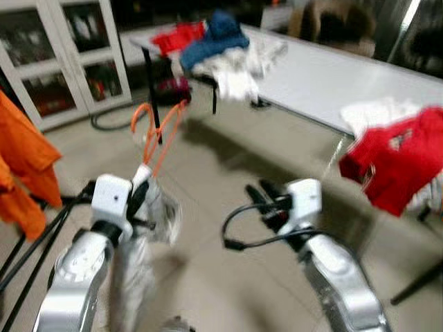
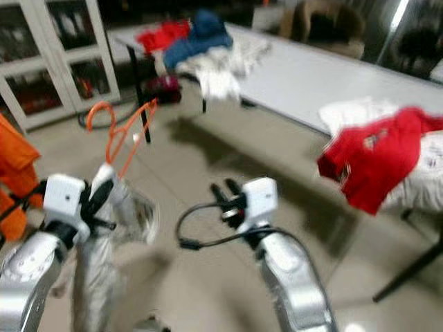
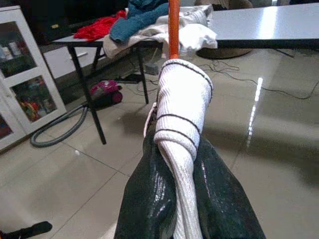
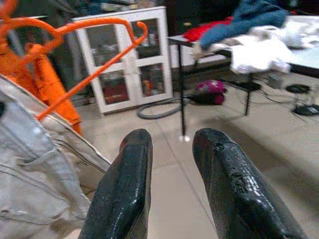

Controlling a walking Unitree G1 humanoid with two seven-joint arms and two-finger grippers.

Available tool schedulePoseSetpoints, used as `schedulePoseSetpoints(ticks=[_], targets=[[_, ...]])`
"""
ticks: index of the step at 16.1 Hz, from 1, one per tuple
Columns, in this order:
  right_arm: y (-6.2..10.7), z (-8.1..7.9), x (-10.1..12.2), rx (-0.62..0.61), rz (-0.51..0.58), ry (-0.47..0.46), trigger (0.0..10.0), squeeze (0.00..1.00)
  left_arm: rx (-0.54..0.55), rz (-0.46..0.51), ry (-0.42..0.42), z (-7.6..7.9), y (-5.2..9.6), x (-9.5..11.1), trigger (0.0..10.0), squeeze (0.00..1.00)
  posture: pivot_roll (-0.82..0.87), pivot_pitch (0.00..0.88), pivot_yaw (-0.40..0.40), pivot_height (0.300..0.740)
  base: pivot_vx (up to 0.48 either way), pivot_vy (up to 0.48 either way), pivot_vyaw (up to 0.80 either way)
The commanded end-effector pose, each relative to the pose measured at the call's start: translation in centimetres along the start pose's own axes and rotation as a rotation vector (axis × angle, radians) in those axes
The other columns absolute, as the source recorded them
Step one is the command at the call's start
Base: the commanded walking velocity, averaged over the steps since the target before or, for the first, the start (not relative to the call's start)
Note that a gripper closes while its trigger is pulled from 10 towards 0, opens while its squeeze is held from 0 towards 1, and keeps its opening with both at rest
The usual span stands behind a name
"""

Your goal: Hang hanger

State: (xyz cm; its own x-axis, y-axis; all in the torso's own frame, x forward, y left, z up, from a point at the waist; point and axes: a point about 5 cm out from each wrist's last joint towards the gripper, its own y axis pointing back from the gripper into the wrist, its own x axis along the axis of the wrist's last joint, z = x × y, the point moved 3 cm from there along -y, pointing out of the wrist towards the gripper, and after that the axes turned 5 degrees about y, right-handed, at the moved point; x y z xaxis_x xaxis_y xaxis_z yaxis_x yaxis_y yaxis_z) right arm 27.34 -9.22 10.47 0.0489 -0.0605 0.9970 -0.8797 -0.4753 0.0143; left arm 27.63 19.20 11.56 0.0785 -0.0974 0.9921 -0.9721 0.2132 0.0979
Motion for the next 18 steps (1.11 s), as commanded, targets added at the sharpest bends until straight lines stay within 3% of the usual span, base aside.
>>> schedulePoseSetpoints(ticks=[1, 9, 18], targets=[[0.0, -0.1, 0.7, 0.004, 0.017, -0.007, 10.0, 0.00, -0.012, 0.061, -0.012, -0.2, -0.2, 1.6, 10.0, 0.00, -0.07, 0.000, -0.013, 0.740, 0.000, 0.330, -0.42], [0.4, 1.0, 1.2, -0.029, 0.003, 0.035, 10.0, 0.00, 0.002, 0.030, -0.045, -0.9, 0.2, 1.4, 10.0, 0.00, -0.07, 0.000, -0.010, 0.740, 0.000, 0.078, 0.00], [0.4, 0.8, 1.2, -0.005, 0.000, 0.038, 10.0, 0.00, 0.021, 0.045, -0.043, -0.3, 0.6, 1.4, 10.0, 0.00, -0.06, 0.000, -0.031, 0.740, 0.000, 0.427, 0.00]])
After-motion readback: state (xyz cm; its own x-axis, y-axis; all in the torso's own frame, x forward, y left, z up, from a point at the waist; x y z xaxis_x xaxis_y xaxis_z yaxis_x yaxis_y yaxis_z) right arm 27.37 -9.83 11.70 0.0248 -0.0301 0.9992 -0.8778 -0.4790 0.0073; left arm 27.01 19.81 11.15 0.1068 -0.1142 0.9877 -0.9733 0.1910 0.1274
